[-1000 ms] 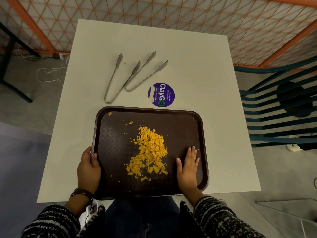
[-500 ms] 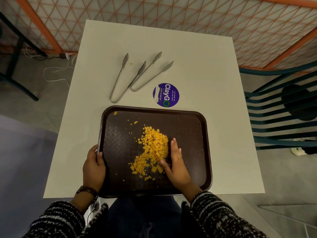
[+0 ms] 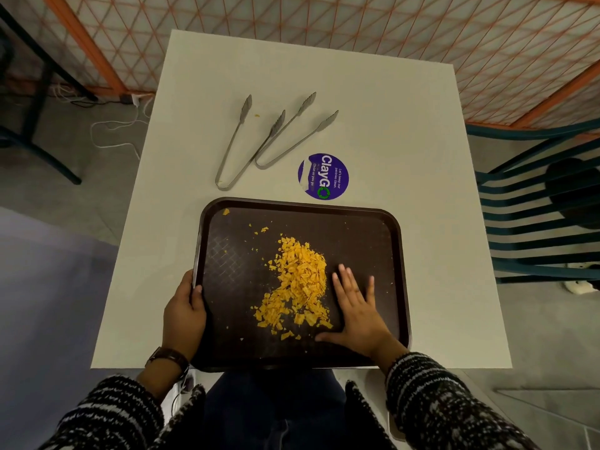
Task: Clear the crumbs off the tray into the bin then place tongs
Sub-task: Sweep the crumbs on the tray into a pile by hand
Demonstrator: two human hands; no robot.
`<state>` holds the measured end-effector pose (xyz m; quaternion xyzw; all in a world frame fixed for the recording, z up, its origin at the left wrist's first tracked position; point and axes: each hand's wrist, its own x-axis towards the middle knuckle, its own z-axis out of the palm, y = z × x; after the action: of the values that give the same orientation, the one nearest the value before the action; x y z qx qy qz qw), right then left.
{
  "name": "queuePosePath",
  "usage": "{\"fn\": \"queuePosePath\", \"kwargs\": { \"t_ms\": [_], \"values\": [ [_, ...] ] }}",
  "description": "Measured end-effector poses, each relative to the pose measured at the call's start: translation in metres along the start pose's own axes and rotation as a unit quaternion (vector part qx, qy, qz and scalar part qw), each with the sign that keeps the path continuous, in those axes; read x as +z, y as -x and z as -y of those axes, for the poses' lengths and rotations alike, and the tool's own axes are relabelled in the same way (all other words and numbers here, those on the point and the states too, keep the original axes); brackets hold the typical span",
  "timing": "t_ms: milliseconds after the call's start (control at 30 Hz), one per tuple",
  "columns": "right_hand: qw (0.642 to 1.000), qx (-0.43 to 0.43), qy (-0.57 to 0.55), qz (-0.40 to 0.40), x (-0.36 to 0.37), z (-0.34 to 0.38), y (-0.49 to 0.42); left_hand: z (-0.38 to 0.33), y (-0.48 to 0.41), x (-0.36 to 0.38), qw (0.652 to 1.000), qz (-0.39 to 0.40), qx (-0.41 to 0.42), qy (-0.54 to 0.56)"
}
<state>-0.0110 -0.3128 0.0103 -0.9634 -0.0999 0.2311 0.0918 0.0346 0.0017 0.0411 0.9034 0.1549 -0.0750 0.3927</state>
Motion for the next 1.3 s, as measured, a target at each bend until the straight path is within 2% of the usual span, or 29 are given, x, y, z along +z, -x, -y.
{"fn": "queuePosePath", "kwargs": {
  "t_ms": [300, 567, 800, 967, 1300],
  "values": [
    [0.998, 0.028, -0.012, -0.048, -0.017, 0.011, -0.034, -0.002, -0.001, -0.002, 1.000, 0.004, 0.023, -0.010],
    [0.994, -0.095, 0.052, -0.018, 0.001, 0.010, 0.013, -0.004, -0.003, -0.003, 1.000, 0.004, 0.018, 0.005],
    [0.994, -0.077, 0.057, -0.043, 0.001, 0.042, -0.014, -0.005, -0.001, -0.003, 1.000, 0.001, 0.016, -0.001],
    [0.997, -0.021, 0.021, -0.077, -0.011, 0.054, -0.038, -0.002, 0.000, -0.003, 1.000, 0.004, 0.014, -0.001],
    [0.990, -0.105, 0.056, -0.075, 0.004, 0.074, -0.014, -0.008, -0.001, -0.003, 1.000, -0.005, 0.014, 0.015]
  ]
}}
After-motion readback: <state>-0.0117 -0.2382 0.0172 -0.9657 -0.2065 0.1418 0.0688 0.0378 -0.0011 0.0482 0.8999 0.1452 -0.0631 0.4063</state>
